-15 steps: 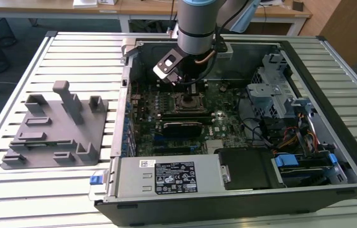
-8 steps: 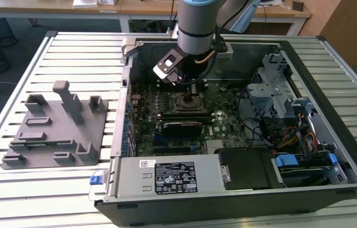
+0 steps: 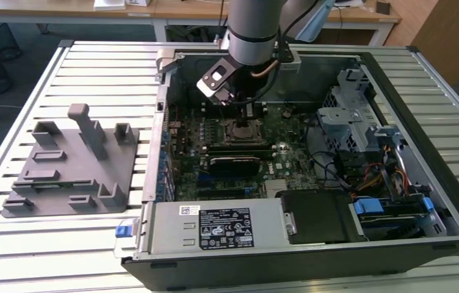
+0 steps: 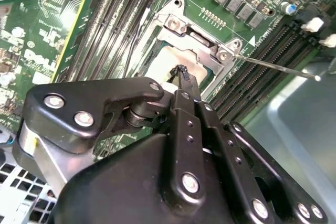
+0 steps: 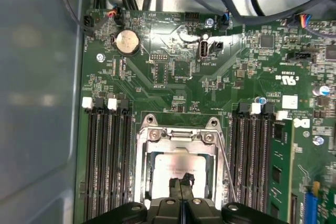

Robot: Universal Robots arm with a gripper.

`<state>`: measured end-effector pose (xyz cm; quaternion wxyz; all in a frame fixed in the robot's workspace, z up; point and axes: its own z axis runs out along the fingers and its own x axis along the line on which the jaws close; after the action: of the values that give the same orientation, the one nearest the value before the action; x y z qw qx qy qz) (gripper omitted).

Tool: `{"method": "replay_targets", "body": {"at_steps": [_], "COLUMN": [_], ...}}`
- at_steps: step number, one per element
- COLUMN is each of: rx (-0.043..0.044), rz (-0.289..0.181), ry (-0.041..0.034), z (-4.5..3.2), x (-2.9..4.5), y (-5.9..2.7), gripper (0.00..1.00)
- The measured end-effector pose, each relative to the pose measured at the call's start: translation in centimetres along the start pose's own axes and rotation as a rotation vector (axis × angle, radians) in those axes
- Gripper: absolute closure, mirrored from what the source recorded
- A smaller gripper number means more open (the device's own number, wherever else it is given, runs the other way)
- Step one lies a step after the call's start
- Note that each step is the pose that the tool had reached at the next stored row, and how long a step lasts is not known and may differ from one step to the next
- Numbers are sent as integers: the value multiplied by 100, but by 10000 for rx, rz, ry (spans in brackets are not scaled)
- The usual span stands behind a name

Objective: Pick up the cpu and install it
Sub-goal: 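Install the first cpu locking lever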

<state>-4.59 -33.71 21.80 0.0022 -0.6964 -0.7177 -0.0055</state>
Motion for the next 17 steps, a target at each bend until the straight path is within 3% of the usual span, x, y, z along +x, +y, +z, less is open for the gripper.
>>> {"method": "replay_targets", "body": {"at_steps": [4, 15, 17], "rx": [-1, -1, -5], "rz": [0, -1, -8], "ry": [1, -12, -21], "z": [-106, -493, -508], "x": [1, 5, 6], "y": [0, 2, -12], "gripper": [89, 89, 89]}}
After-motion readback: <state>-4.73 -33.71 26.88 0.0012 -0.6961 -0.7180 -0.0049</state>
